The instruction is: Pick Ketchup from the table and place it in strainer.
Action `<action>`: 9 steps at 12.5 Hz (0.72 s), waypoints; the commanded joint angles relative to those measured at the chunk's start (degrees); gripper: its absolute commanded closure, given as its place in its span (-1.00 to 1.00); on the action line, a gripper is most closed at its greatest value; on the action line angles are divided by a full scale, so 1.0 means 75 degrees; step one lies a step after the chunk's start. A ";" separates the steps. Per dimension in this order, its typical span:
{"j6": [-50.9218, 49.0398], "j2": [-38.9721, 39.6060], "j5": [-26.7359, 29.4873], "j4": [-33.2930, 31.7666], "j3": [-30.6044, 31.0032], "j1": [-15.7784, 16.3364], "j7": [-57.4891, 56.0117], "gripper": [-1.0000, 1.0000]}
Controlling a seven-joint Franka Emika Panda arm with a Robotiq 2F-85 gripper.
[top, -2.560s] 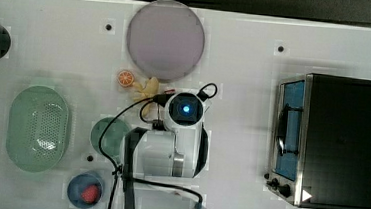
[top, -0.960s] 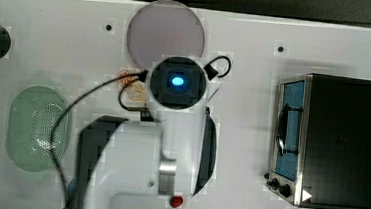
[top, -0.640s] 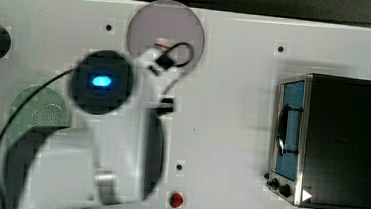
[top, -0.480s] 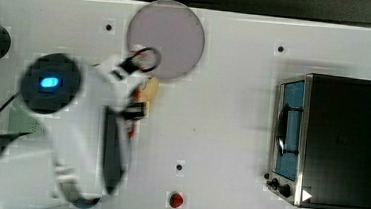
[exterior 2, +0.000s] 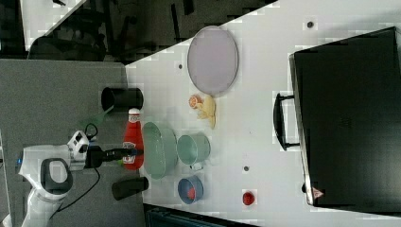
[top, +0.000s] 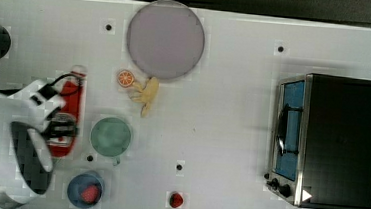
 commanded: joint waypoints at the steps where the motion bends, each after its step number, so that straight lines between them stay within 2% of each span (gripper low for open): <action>1: 0.1128 0.0772 0.0047 0.0024 0.0370 0.0082 0.1620 -0.24; 4: 0.2569 0.1723 -0.0144 -0.0130 0.0512 0.0362 0.2555 -0.24; 5: 0.2946 0.1979 -0.0334 -0.0189 0.0501 0.0439 0.2896 -0.32; 8: 0.3351 0.2462 -0.0748 -0.0297 0.0478 0.0480 0.3252 -0.96; 9: 0.3347 0.2448 -0.0747 -0.0292 0.0490 0.0477 0.3253 -1.00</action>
